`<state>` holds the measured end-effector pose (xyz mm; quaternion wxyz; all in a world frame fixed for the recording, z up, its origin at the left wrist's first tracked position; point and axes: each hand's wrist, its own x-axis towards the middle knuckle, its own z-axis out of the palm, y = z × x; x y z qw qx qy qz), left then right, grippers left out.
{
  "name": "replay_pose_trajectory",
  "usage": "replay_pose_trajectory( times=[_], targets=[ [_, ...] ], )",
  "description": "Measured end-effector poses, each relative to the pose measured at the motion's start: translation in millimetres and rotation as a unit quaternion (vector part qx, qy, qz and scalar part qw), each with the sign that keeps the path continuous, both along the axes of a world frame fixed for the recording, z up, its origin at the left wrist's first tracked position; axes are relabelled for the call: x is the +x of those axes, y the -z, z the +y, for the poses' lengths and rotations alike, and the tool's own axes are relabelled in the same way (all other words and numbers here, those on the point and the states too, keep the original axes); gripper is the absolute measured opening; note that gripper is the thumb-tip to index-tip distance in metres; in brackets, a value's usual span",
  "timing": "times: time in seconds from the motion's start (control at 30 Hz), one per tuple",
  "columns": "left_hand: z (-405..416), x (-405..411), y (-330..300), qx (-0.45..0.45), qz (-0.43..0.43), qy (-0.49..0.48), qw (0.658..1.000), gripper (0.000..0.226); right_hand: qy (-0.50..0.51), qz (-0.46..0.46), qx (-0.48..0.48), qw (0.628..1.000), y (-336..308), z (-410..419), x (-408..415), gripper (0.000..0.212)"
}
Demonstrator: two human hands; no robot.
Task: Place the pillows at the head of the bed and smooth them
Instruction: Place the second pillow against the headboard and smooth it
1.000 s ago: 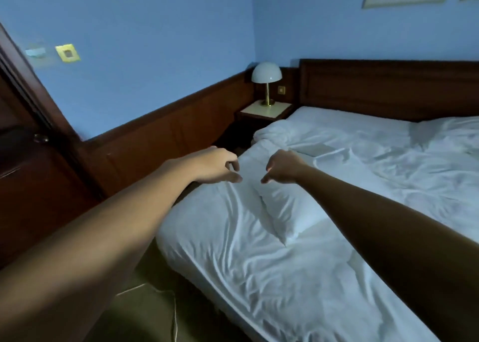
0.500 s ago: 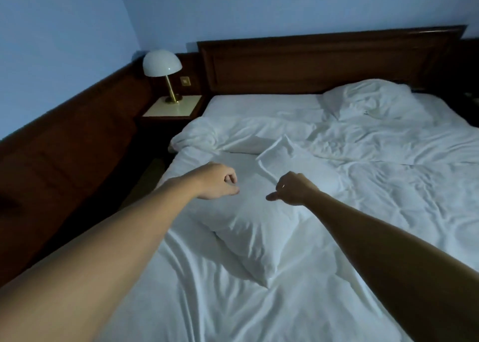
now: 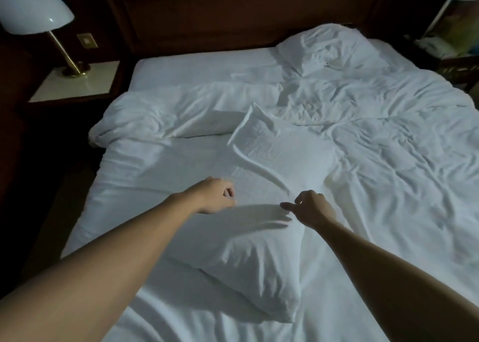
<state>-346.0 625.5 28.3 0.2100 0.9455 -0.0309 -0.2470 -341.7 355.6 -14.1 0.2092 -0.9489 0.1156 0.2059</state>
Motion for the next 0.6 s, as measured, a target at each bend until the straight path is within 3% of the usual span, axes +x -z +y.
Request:
replay_pose_trajectory(
  times=[0.27,0.47,0.6],
  targets=[
    [21,96,87,0.051,-0.004,-0.035,0.998,0.041,0.161,-0.033,0.042,0.985,76,32,55,0.115],
    [18,128,130,-0.006,-0.003,-0.129,0.992,0.066,0.147,-0.092,0.043,0.984,115,50,78,0.109],
    [16,127,138,0.017,-0.054,-0.107,0.993,0.057,0.14,-0.081,0.055,0.985,127,49,86,0.096]
  ],
)
